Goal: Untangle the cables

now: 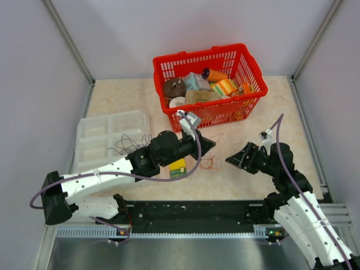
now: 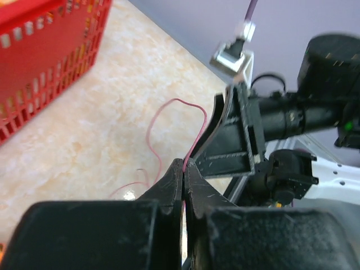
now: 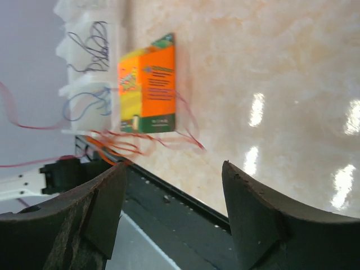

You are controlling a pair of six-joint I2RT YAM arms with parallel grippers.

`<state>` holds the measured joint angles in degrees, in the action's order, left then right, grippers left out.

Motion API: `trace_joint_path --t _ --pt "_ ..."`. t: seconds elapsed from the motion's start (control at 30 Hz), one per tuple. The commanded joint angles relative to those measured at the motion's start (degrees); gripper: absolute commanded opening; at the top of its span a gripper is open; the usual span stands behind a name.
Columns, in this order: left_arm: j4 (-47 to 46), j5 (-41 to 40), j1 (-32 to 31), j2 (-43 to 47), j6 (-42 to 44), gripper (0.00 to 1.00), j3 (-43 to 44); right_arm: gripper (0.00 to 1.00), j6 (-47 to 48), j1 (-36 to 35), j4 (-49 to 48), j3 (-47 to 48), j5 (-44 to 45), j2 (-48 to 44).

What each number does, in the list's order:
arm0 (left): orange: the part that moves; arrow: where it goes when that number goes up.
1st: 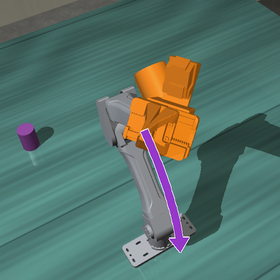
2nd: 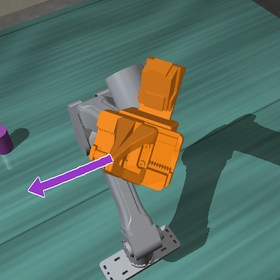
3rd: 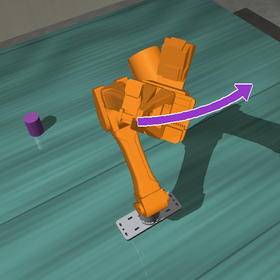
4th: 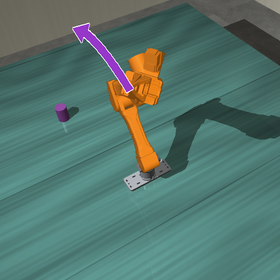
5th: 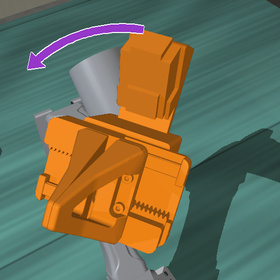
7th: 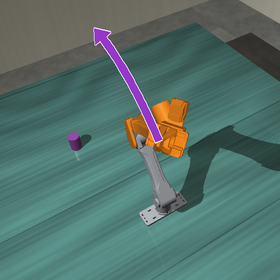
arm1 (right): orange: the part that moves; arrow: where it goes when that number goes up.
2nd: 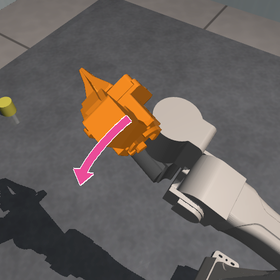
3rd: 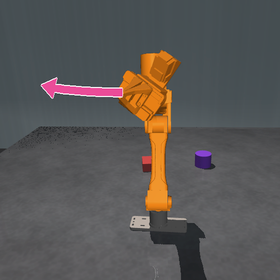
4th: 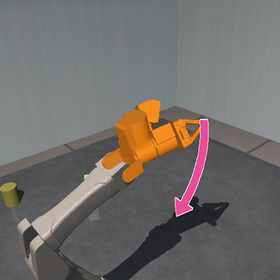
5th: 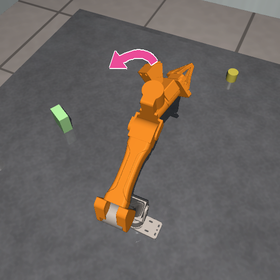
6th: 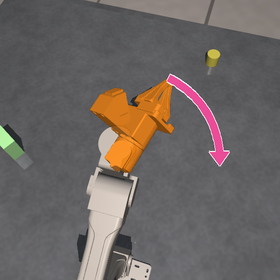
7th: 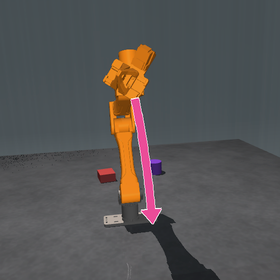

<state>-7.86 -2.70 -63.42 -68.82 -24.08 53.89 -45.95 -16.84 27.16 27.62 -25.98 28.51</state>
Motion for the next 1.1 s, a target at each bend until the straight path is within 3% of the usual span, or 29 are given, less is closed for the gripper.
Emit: trace_joint_path --t 0.0,0.1,0.2,0.33,0.5,0.63,0.83,0.97,1.07 --pt "4.33 -5.64 0.22 2.72 -2.29 0.0 1.65 0.69 3.78 -2.22 -6.37 -6.41 -0.28 -0.74" --pt "9.94 -7.93 0.23 2.72 -2.99 0.0 4.2 0.7 0.17 -10.01 -21.39 -11.96 -1.37 0.31" --pt "11.46 -8.29 0.49 3.25 -3.35 0.0 5.35 0.73 0.86 -21.53 -31.0 -11.98 7.4 3.03" --pt "11.11 -6.89 0.84 4.3 -4.13 0.0 5.26 0.73 4.11 -32.27 -29.45 -5.22 20.85 11.98" --pt "11.11 -5.3 1.1 5.09 -5.63 0.0 5.09 0.72 6.92 -32.99 -23.3 -0.2 28.5 18.85" --pt "10.93 -3.46 1.19 5.01 -6.68 0.0 5.17 0.69 7.73 -32.91 -22.32 0.16 30.28 18.43" --pt "9.79 -1.61 1.19 4.22 -7.04 0.0 5.96 0.53 4.04 -32.91 -33.3 -1.69 24.24 19.2" --pt "10.05 -0.91 1.19 3.6 -7.3 0.0 6.76 0.41 2.45 -32.91 -33.67 -1.07 23.34 21.14" --pt "10.32 -0.9 1.19 3.78 -7.3 0.0 7.02 0.23 1.4 -32.91 -31.03 -1.51 25.79 20.53"
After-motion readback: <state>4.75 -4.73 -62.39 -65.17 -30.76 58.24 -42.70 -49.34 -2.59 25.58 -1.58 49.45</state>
